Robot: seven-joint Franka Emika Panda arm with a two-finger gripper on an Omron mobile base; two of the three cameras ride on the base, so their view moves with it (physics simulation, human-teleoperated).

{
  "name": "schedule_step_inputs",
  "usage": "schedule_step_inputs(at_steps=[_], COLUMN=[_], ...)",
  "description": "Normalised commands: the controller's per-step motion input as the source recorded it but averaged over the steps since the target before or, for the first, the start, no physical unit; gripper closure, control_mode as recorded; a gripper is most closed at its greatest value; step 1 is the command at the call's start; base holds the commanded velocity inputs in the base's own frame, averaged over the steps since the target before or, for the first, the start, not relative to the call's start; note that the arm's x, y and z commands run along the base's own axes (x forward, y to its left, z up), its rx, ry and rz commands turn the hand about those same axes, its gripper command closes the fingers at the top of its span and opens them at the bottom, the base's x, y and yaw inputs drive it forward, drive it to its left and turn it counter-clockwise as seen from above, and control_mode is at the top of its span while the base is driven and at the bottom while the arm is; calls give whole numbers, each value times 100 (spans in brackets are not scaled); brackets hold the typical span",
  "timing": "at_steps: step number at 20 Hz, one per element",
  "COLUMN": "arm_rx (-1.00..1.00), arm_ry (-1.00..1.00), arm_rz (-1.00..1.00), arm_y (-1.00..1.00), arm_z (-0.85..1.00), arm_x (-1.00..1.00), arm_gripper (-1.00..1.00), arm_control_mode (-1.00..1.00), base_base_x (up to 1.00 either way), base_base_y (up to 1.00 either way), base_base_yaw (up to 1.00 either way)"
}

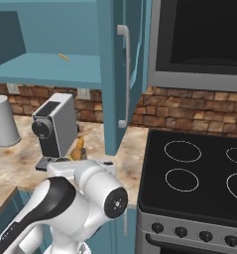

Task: Pick the cinnamon and honey bottle from the cabinet and place them next to the mug.

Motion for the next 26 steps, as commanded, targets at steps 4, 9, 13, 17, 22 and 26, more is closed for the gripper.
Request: schedule_step_inputs(at_steps=[4, 9, 13, 17, 22, 26], arm_rx=[0, 0, -2, -5, -8, -9], arm_ry=[-5, -6, -7, -9, -15, -14], arm_rz=[-11, -11, -11, -10, -6, 0], arm_y=[14, 21, 26, 25, 38, 46], arm_z=[-49, -47, -46, -44, -39, -32], arm_x=[32, 39, 43, 38, 32, 21], arm_gripper=[100, 100, 100, 100, 100, 100], arm_control_mode=[-100, -100, -100, -100, -100, -100], base_base_x=[0, 0, 0, 0, 0, 0], base_base_y=[0, 0, 0, 0, 0, 0], base_base_yaw=[0, 0, 0, 0, 0, 0])
